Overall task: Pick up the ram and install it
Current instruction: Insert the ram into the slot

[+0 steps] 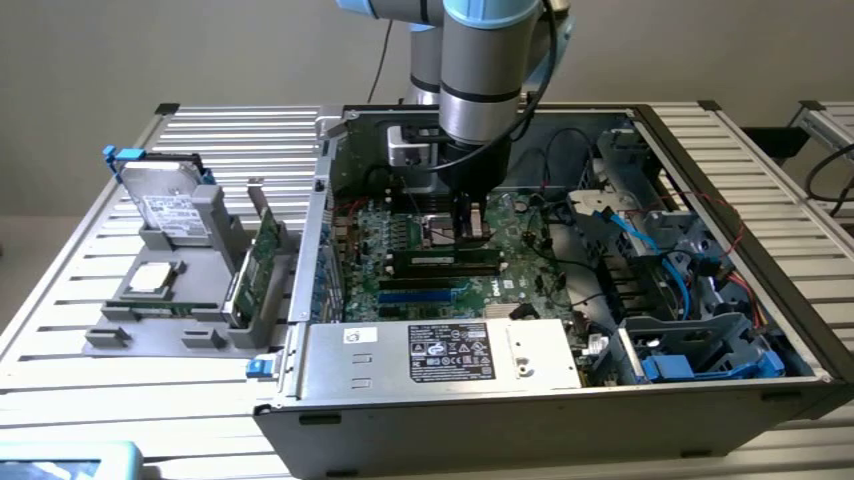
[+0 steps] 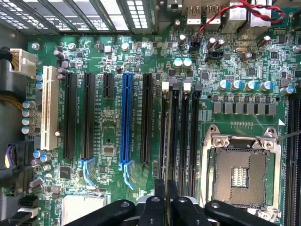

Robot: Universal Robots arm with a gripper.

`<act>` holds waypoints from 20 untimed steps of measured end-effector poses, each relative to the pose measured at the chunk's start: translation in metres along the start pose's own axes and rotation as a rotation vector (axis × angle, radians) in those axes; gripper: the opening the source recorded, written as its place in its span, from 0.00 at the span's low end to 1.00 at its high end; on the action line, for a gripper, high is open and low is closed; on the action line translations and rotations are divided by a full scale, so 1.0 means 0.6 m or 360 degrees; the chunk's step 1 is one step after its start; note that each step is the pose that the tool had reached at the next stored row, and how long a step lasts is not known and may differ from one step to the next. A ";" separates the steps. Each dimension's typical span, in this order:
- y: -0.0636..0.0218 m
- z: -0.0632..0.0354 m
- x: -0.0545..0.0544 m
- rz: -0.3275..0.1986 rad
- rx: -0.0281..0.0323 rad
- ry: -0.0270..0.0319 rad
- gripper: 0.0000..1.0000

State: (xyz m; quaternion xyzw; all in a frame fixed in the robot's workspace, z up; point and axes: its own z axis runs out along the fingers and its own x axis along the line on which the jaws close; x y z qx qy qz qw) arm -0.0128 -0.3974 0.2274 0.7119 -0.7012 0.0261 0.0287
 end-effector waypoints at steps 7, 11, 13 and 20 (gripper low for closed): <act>0.000 0.000 0.002 0.0000 -0.00002 0.00022 0.13; 0.000 0.000 0.003 0.0000 0.00002 0.00029 0.13; 0.000 0.000 0.003 0.0000 0.00004 0.00029 0.13; 0.000 0.001 0.002 0.0000 0.00070 0.00030 0.13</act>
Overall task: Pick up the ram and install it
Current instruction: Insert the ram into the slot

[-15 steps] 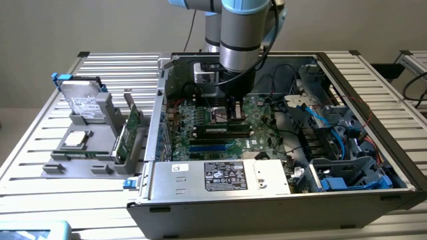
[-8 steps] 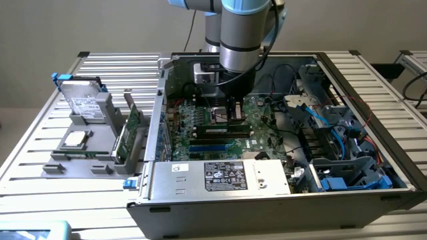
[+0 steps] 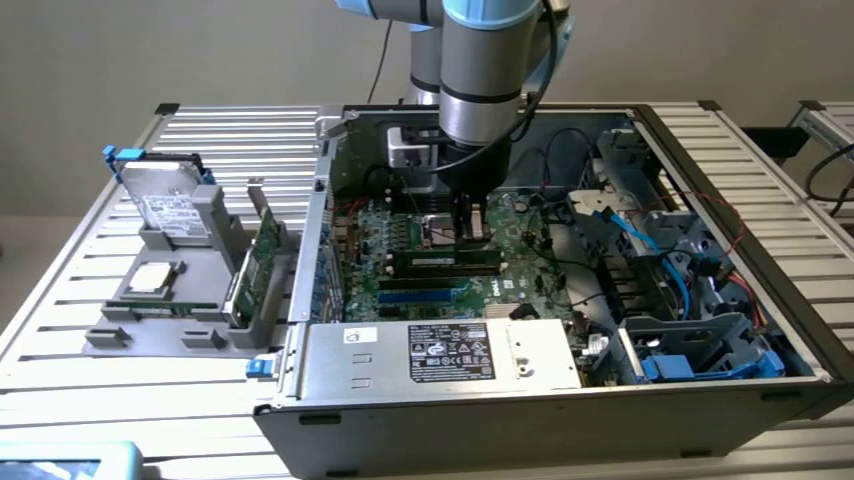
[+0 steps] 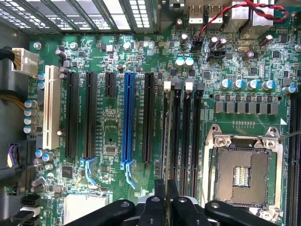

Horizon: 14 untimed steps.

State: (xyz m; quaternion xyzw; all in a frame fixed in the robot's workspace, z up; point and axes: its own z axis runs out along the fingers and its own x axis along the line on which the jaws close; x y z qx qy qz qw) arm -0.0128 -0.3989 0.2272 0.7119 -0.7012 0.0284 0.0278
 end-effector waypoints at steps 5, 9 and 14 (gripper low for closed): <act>0.001 0.000 0.000 0.0001 0.00042 0.00001 0.13; 0.001 0.000 0.000 0.0000 0.00049 0.00006 0.13; 0.001 -0.002 0.000 0.0000 0.00050 0.00033 0.13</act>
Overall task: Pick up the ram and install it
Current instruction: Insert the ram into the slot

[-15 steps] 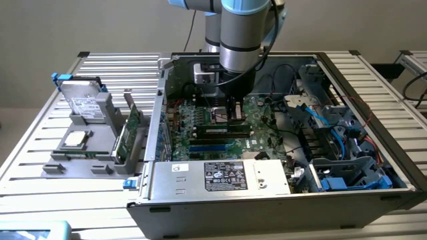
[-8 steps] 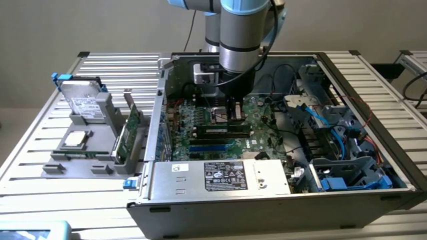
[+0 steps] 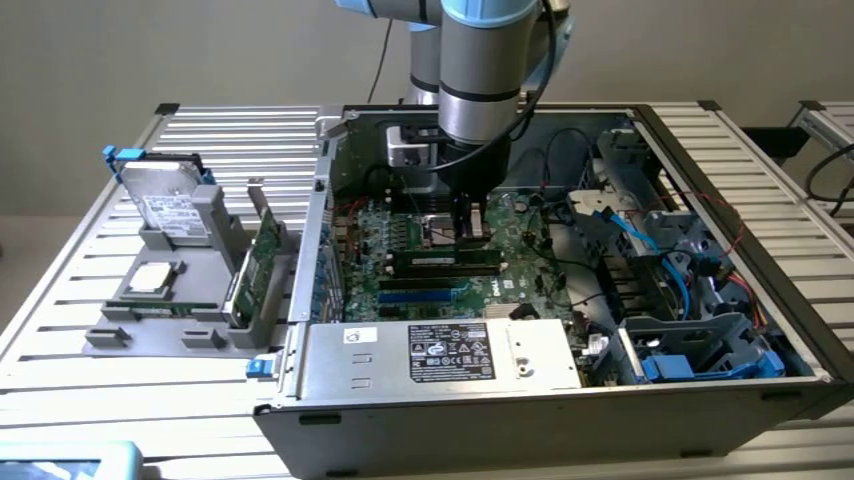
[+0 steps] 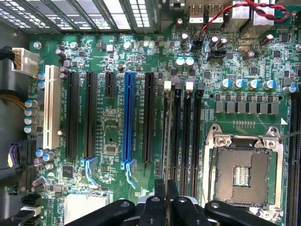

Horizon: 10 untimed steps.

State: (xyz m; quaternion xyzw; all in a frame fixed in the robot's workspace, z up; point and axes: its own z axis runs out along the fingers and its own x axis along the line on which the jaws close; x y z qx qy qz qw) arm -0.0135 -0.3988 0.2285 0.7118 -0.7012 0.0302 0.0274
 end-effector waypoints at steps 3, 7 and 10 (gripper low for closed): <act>0.000 0.000 0.000 0.0000 -0.00001 0.00008 0.13; 0.000 0.000 0.001 0.0000 0.00001 0.00044 0.13; 0.000 0.000 0.000 0.0000 0.00030 0.00111 0.13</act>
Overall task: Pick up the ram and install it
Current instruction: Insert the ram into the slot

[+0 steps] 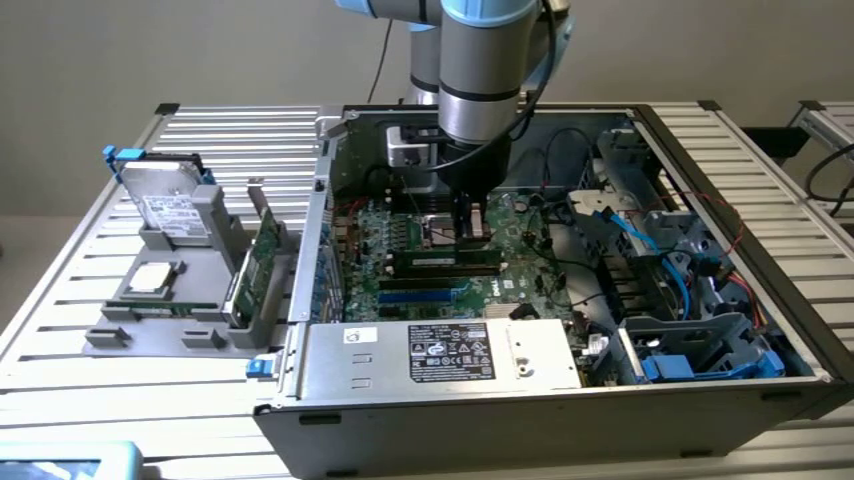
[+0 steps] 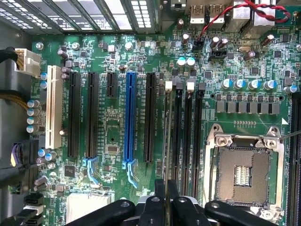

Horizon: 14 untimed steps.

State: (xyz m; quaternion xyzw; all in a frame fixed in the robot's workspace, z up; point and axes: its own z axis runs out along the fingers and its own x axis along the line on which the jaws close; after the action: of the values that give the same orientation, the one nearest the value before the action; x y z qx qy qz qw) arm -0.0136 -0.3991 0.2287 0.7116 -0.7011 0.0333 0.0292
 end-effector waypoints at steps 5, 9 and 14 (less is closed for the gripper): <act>0.000 0.000 0.000 0.0000 0.00052 0.00016 0.13; 0.001 0.000 -0.001 0.0001 0.00074 0.00018 0.13; 0.002 0.000 -0.001 0.0001 0.00121 0.00019 0.13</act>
State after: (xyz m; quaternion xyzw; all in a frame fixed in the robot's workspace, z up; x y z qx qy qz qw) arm -0.0148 -0.3986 0.2285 0.7115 -0.7012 0.0364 0.0269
